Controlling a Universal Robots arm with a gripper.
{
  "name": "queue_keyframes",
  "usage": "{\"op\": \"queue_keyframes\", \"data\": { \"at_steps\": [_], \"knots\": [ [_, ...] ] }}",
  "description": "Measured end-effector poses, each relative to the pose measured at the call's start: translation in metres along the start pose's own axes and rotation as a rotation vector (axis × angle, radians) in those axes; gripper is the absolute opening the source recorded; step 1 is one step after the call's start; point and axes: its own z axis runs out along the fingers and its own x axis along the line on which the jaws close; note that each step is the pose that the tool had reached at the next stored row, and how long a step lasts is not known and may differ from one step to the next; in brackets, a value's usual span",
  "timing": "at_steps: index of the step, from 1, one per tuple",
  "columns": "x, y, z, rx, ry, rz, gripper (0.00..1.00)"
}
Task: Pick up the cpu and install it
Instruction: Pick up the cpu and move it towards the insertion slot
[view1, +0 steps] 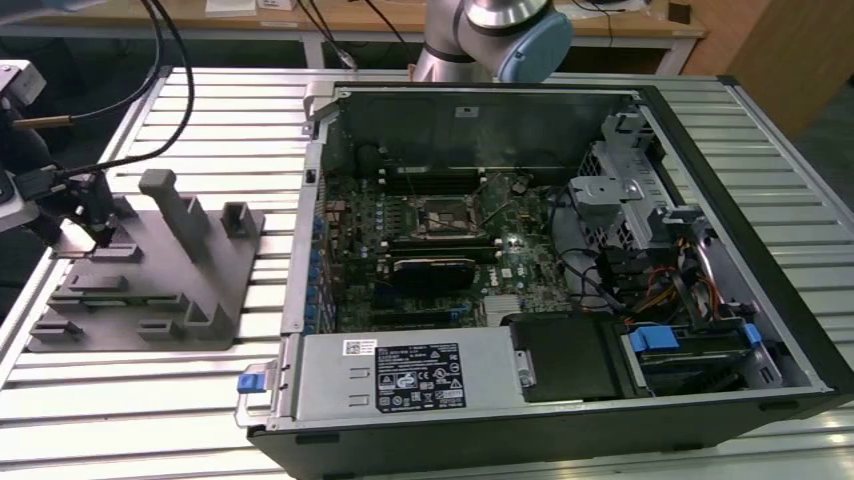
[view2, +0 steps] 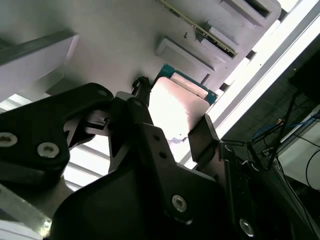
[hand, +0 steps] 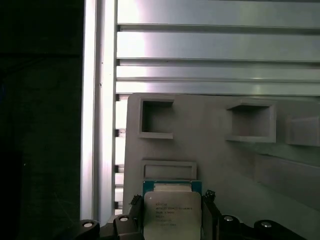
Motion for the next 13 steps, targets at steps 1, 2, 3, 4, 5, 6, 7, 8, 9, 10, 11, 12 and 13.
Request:
{"op": "queue_keyframes", "data": {
  "at_steps": [1,2,3,4,5,6,7,8,9,10,11,12,13],
  "knots": [
    [-0.0001,0.0001,-0.0019,-0.0001,-0.0001,0.000,0.55],
    [-0.0001,0.0002,-0.0039,0.0000,-0.0001,0.000,0.55],
    [-0.0001,0.0002,-0.0058,0.0000,0.0000,0.000,0.55],
    [-0.0002,0.0003,-0.0078,0.0000,0.0000,0.000,0.55],
    [-0.0003,0.0004,-0.0097,-0.0001,-0.0001,0.000,0.55],
    [-0.0003,0.0005,-0.0119,-0.0001,-0.0001,0.000,0.55],
    [-0.0003,0.0006,-0.0142,-0.0001,-0.0002,0.000,0.55],
    [-0.0004,0.0007,-0.0163,-0.0001,-0.0001,0.000,0.55],
    [-0.0005,0.0008,-0.0186,0.0000,0.0000,0.000,0.55],
    [-0.0005,0.0009,-0.0211,0.0000,0.0000,0.000,0.55],
    [-0.0006,0.0010,-0.0236,-0.0001,-0.0001,0.000,0.55],
    [-0.0006,0.0012,-0.0264,-0.0001,-0.0001,0.000,0.55],
    [-0.0007,0.0013,-0.0288,0.0000,-0.0001,0.000,0.55]
  ]
}}
